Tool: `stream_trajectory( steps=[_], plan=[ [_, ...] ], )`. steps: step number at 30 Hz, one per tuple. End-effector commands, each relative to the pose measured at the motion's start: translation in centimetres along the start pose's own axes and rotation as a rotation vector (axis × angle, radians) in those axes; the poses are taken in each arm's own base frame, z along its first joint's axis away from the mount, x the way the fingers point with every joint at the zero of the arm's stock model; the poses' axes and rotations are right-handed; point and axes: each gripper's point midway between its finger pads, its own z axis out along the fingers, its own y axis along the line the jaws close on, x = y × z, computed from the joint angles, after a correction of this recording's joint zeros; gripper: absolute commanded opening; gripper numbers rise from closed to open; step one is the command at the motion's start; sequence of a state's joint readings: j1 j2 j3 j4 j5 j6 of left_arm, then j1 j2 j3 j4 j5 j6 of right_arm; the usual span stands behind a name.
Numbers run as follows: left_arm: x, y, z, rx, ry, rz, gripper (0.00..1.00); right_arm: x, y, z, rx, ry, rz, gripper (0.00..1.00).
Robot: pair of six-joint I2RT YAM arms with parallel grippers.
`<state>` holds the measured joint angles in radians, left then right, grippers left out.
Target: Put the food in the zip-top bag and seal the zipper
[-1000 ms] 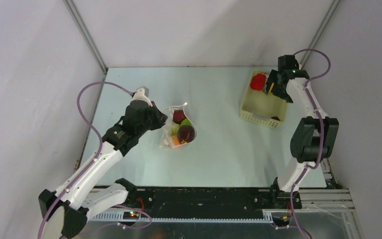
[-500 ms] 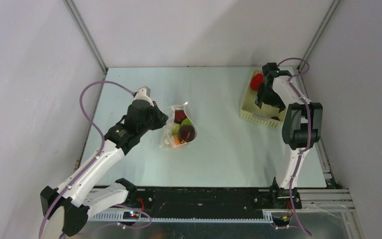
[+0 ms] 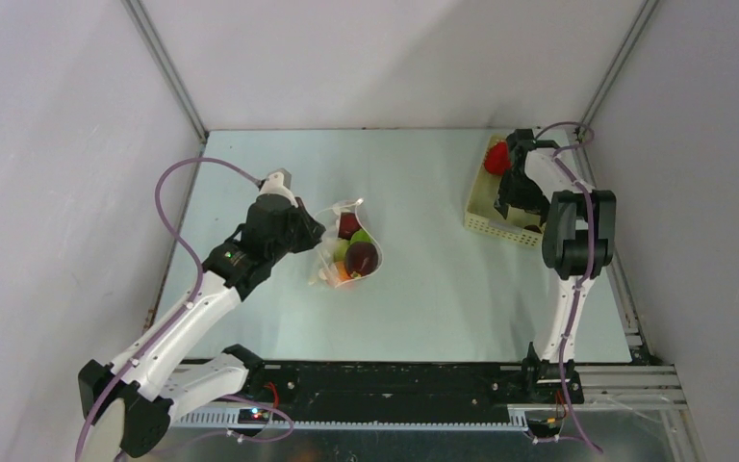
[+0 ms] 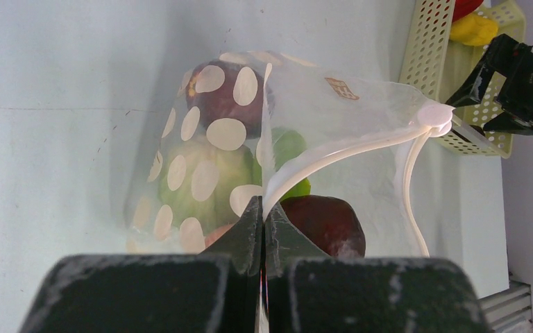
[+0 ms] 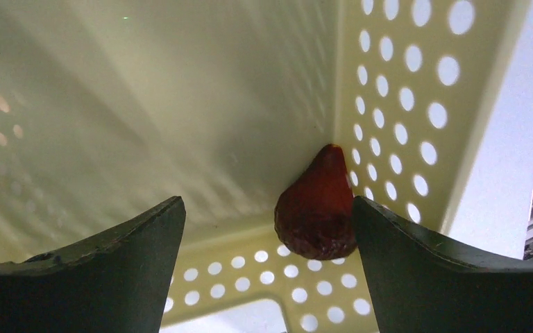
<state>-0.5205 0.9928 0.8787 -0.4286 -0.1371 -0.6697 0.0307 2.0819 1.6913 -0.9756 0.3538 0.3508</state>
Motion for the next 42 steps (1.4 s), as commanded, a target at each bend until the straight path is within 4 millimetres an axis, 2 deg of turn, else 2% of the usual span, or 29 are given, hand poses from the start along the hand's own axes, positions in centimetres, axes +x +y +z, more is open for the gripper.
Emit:
stream_trajectory(
  steps=[1, 8, 12, 15, 18, 24, 27, 36, 38, 42],
  plan=[
    [-0.8, 0.4, -0.3, -0.007, -0.044, 0.023, 0.0, -0.7, 0.3, 0.5, 0.011, -0.003, 0.038, 0.94],
    [-1.1, 0.4, -0.2, -0.011, -0.049, 0.029, 0.0, 0.3, 1.1, 1.5, -0.018, 0.05, 0.03, 0.94],
    [-1.2, 0.5, -0.1, -0.016, -0.05, 0.028, 0.0, 0.8, 3.2, 1.3, -0.148, 0.087, 0.022, 0.94],
    [-1.2, 0.5, -0.1, -0.016, -0.048, 0.028, 0.0, 1.3, 5.8, -0.1, -0.338, 0.123, 0.036, 0.93],
    [-1.2, 0.5, 0.0, -0.016, -0.047, 0.03, 0.0, 0.4, 5.6, -0.9, -0.406, 0.114, 0.078, 0.93],
    [-1.1, 0.5, 0.1, -0.014, -0.046, 0.028, 0.0, 0.6, 7.1, -3.5, -0.616, 0.159, 0.08, 0.92],
    [-1.1, 0.5, 0.2, -0.015, -0.043, 0.028, 0.0, 0.1, 7.3, -4.1, -0.663, 0.138, 0.082, 0.91],
    [-0.9, 0.5, 0.4, -0.014, -0.037, 0.026, 0.0, -3.7, 4.6, -6.3, -0.563, -0.065, 0.074, 0.92],
    [-0.9, 0.5, 0.5, -0.013, -0.033, 0.026, 0.0, -3.8, 3.6, -6.2, -0.502, -0.067, 0.057, 0.92],
    [-0.8, 0.4, 0.6, -0.011, -0.03, 0.026, 0.0, -2.3, 0.9, -5.2, -0.296, 0.004, 0.011, 0.92]
  ],
)
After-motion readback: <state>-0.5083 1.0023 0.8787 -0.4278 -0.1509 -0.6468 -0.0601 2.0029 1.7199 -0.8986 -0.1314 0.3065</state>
